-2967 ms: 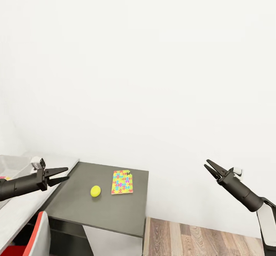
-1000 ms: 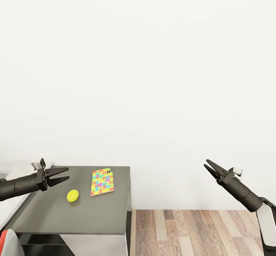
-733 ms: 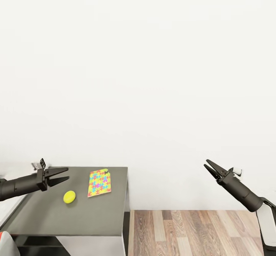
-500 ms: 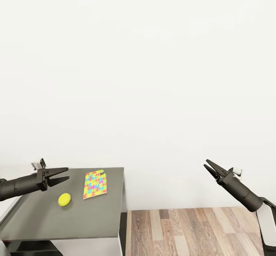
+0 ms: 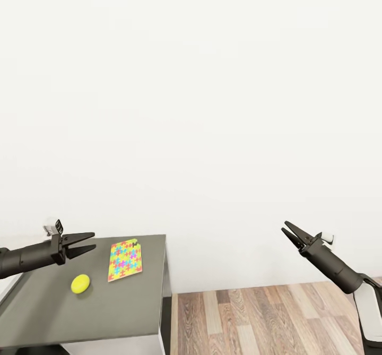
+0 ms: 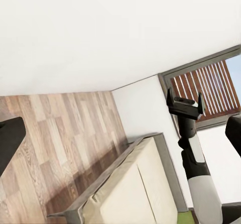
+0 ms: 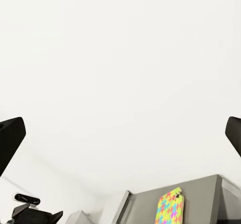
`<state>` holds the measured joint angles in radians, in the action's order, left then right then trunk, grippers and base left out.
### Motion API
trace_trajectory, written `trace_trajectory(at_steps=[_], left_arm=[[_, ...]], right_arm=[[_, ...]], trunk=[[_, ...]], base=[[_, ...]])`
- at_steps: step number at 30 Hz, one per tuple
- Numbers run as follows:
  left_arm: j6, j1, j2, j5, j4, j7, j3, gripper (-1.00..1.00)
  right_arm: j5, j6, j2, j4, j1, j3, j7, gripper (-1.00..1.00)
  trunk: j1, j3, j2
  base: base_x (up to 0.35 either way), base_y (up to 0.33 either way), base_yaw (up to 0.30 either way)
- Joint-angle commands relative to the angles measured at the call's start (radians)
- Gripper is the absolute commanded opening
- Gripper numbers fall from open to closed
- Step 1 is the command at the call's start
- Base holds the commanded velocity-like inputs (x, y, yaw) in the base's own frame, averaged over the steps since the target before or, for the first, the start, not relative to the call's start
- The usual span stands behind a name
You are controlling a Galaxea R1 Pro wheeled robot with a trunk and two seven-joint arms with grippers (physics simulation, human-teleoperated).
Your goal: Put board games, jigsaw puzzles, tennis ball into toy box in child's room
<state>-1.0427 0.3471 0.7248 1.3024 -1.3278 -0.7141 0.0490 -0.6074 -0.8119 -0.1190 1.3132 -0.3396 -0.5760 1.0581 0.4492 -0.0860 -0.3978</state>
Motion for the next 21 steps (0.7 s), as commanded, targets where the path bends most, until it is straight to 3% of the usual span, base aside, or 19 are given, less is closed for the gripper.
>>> trace_trajectory(at_steps=[1, 9, 18, 21], left_arm=[[-0.003, 0.001, 0.001, 0.0, 0.001, -0.004, 0.002, 1.0], [-0.003, 0.001, 0.0, -0.001, 0.001, -0.002, 0.001, 1.0], [-0.002, 0.001, -0.006, -0.008, 0.001, 0.01, 0.004, 1.0], [-0.001, 0.002, -0.018, -0.04, 0.001, 0.032, 0.02, 1.0]], right_arm=[[-0.002, -0.005, -0.001, 0.0, -0.001, -0.001, 0.001, 1.0], [-0.003, -0.006, -0.004, 0.0, -0.001, -0.001, -0.031, 1.0], [-0.007, -0.008, 0.003, 0.0, 0.0, 0.001, -0.199, 1.0], [-0.006, -0.004, 0.005, -0.003, 0.0, 0.005, -0.255, 1.0]], trunk=[[0.001, -0.002, -0.002], [0.001, -0.008, -0.002], [0.001, -0.016, -0.002], [0.001, -0.017, -0.002]], base=[[0.092, 0.031, -0.009], [0.038, 0.012, -0.004], [0.004, 0.001, 0.0], [0.0, 0.0, 0.0]])
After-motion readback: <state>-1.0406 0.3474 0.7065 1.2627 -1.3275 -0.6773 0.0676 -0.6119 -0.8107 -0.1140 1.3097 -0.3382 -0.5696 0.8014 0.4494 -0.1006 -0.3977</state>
